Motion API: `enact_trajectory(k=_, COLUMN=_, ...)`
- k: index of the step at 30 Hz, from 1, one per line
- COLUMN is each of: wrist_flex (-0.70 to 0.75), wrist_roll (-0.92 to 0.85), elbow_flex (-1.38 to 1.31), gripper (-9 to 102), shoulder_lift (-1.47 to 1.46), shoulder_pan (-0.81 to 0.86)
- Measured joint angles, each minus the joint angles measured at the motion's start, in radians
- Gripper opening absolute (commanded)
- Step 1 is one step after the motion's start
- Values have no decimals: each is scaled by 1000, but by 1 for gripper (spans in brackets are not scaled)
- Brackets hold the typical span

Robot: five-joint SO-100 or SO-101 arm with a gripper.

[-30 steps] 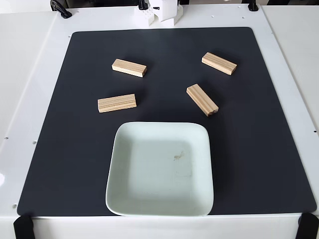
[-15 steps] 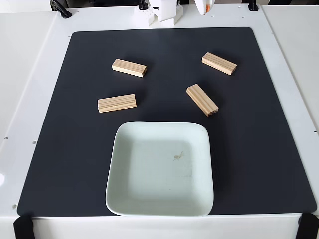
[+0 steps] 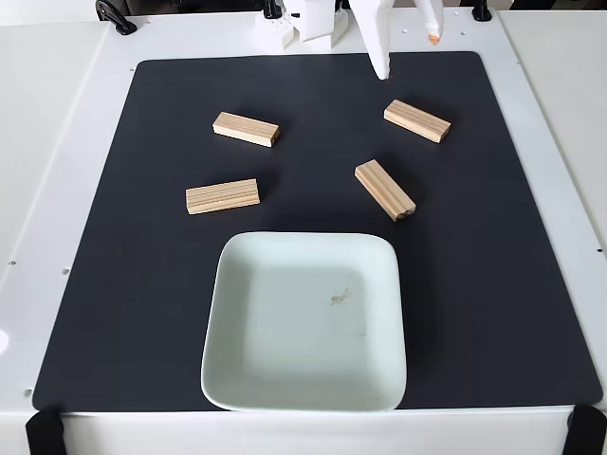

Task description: Pick up the wooden block and place them on the plate.

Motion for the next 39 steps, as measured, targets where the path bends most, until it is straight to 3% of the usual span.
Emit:
enact_trajectory(k=7, wrist_flex=-9, wrist_roll=-29, elbow_flex=-20, gripper=41, shoulder_lift=-127, shoulder_pan=9)
enact_trajectory(k=21, wrist_flex=-12, wrist_roll=17, elbow_flex=-6, gripper=41, shoulder_lift=-149, shoulder_pan=-144)
enact_trajectory(k=31, wrist_flex=-267, wrist_roll=46, elbow_flex=120, gripper=41, shoulder_lift=-201, shoulder_pan=-160)
enact_trajectory(k=39, wrist_flex=-321, wrist_roll=83, elbow_flex=120, gripper=41, shoulder_lift=-272, shoulder_pan=-161)
